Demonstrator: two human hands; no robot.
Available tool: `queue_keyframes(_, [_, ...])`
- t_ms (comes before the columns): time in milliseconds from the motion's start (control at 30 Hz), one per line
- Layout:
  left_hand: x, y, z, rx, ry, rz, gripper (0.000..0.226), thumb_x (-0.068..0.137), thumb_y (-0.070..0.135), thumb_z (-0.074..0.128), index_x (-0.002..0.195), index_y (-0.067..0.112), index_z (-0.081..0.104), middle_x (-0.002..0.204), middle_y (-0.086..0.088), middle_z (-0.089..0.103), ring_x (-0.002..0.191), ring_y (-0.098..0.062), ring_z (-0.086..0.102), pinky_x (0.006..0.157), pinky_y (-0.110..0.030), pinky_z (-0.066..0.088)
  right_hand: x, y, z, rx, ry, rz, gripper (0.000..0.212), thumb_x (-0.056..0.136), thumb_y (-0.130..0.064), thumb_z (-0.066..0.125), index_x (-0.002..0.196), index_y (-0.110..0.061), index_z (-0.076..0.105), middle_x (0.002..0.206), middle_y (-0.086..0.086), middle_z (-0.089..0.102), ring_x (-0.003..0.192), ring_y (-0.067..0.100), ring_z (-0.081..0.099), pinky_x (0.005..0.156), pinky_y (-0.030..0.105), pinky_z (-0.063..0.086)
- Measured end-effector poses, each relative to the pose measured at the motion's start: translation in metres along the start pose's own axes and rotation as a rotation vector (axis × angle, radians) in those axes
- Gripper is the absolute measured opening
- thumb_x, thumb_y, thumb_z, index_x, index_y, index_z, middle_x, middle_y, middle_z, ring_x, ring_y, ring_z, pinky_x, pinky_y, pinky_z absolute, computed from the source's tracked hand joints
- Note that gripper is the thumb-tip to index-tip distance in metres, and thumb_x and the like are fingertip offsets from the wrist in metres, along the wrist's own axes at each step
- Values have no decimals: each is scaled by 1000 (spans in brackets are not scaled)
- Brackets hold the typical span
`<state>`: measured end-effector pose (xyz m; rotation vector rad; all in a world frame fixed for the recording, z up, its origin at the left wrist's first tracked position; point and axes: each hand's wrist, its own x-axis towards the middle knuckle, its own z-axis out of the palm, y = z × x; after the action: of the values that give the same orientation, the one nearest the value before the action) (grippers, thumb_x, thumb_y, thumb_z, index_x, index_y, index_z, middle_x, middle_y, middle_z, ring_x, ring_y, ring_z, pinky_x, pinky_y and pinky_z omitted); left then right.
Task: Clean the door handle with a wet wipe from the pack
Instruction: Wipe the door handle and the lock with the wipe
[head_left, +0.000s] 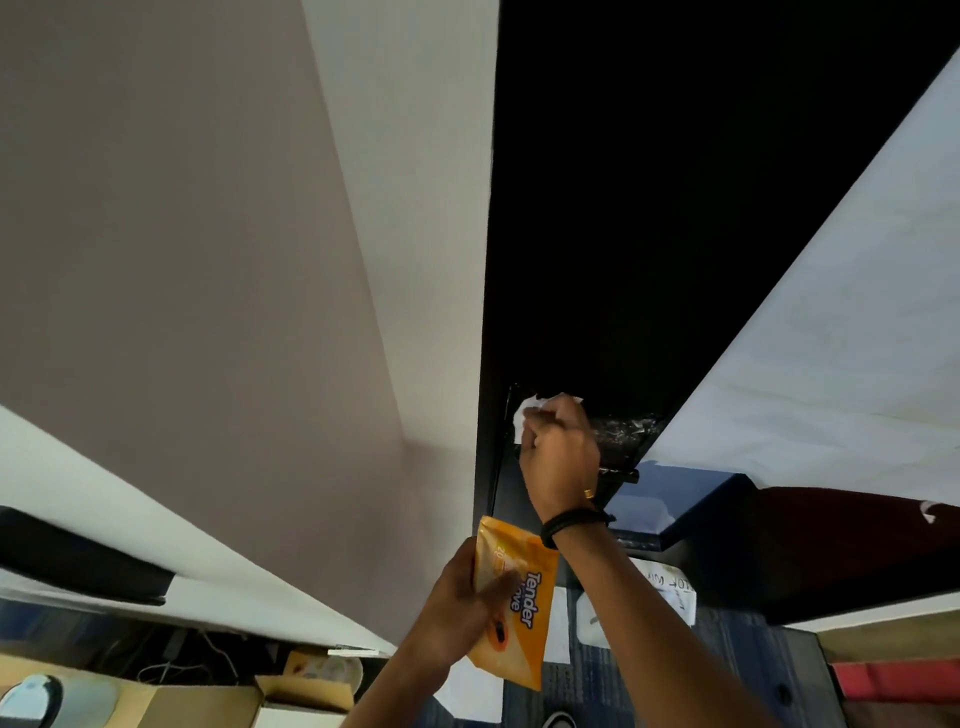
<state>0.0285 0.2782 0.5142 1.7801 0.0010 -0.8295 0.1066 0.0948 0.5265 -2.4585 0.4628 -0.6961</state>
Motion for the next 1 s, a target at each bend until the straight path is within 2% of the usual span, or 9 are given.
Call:
queue_keyframes(100, [0,1,3,10,-8,-3,44,97,46,65,135,31,52,117,12,72,95,-8,76,65,-17,61,-2,6,-7,23,65,-21,11,95,-17,71,102,-12,79,111,6,70,100,20,68,82,32,61])
queue_keyframes(167, [-2,3,1,8,4,4,38,97,44,65,131,32,52,112,15,71,93,-6,75,63,-16,60,-7,15,-12,125,134,95,22,103,-27,61,103,-14,78,104,4,73,96,18,69,81,34,61])
queue_keyframes(300, [-2,-3,-8,4,25,3,38,99,40,66,132,29,53,116,11,72,95,-9,75,64,-17,61,-12,27,-12,188,151,190,27,105,-29,56,99,-14,78,94,2,75,88,13,70,77,30,62])
queue_keyframes(400, [-4,-8,-12,4,51,-11,39,98,40,66,133,28,54,119,7,74,98,-12,76,68,-19,62,-3,10,-11,213,156,137,18,101,-23,65,98,-12,78,98,6,74,90,14,69,79,17,55])
queue_keyframes(567, [-3,-8,-11,11,52,-1,38,97,42,68,130,28,56,116,5,76,97,-12,78,68,-19,63,6,4,-18,215,150,110,13,98,-23,69,94,-12,76,94,5,71,83,10,65,69,-2,40])
queue_keyframes(667, [0,-10,-16,14,64,5,41,96,44,67,132,29,55,120,5,75,100,-14,77,75,-24,65,5,25,-29,314,233,152,11,98,-24,69,99,-14,75,99,3,72,91,13,69,78,9,50])
queue_keyframes(800, [3,-17,-22,13,82,-15,40,97,43,66,132,30,53,124,1,74,105,-20,76,96,-43,64,0,50,-35,343,241,220,17,96,-28,72,96,-11,73,94,4,73,90,15,70,79,18,57])
queue_keyframes(867, [4,-17,-21,10,80,-23,39,98,42,66,133,29,53,125,0,73,104,-19,76,96,-42,63,-1,50,-35,338,227,219,17,96,-26,72,95,-9,73,93,6,73,88,16,69,78,25,60])
queue_keyframes(1000, [5,-12,-13,30,49,-21,40,98,42,65,133,31,51,125,4,71,99,-16,75,86,-34,62,11,31,-37,334,245,147,10,97,-23,71,96,-13,74,96,4,72,89,13,67,79,16,52])
